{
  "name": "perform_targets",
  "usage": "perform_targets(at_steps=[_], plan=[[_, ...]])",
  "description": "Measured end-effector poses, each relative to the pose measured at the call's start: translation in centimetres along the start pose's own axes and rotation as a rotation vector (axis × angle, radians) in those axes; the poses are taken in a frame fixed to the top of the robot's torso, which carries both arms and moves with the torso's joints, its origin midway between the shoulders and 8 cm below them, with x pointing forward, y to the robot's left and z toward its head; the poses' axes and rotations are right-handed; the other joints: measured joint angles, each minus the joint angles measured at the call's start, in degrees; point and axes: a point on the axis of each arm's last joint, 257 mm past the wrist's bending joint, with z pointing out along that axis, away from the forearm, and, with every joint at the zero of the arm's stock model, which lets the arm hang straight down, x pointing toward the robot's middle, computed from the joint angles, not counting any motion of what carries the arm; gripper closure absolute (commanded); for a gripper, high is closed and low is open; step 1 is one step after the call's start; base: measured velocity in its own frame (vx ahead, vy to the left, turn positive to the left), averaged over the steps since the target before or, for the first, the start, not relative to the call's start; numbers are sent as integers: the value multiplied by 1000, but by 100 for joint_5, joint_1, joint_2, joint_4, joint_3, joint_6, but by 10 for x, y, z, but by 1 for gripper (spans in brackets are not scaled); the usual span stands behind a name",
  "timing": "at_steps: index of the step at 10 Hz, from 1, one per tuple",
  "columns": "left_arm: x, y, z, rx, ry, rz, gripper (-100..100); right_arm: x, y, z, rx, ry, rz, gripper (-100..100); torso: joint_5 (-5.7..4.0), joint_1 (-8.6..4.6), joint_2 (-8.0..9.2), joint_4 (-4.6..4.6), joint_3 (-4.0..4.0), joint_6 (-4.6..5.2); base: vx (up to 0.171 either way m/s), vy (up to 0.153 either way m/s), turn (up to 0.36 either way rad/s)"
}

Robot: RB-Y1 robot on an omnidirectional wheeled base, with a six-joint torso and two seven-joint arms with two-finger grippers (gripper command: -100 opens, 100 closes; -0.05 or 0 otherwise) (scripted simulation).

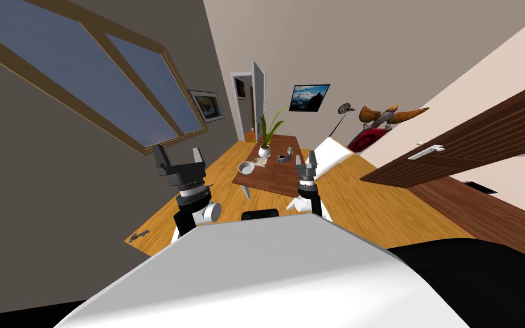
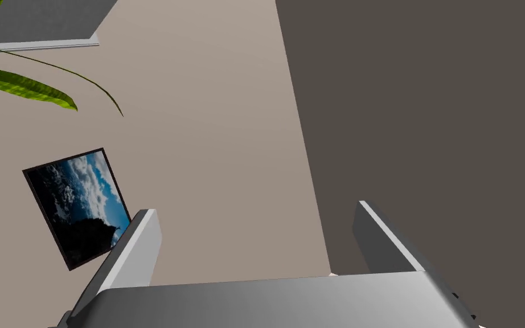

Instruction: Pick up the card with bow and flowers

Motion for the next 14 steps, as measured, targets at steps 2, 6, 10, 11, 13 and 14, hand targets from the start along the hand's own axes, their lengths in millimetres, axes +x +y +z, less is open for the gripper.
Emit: perform_targets(at_steps=[2, 6, 10, 11, 13, 14], plan=[[0, 0, 0, 0, 0, 0, 0, -5, -13, -3, 11, -6, 77, -100, 0, 1, 0, 0, 0, -4, -13, 23, 182], [0, 0, 0, 0, 0, 0, 0, -13, -36, -8, 33, -26, 203, -100, -1, -3, -1, 0, -1, -3, -7, 17, 146], [0, 0, 0, 0, 0, 0, 0, -25, -59, -14, 56, -58, 323, -100, -1, -3, -1, 0, -1, -2, -6, 15, 145], [0, 0, 0, 0, 0, 0, 0, -27, -62, -15, 59, -65, 348, -100, -1, -5, 0, 0, 0, 2, -7, 14, 223], [0, 0, 0, 0, 0, 0, 0, -34, -74, -20, 72, -88, 408, -100, -1, -7, 0, 0, 0, 3, -6, 10, 138], [0, 0, 0, 0, 0, 0, 0, -38, -80, -22, 77, -103, 444, -100, -1, -5, -1, 0, -1, -1, -4, 8, 100]])
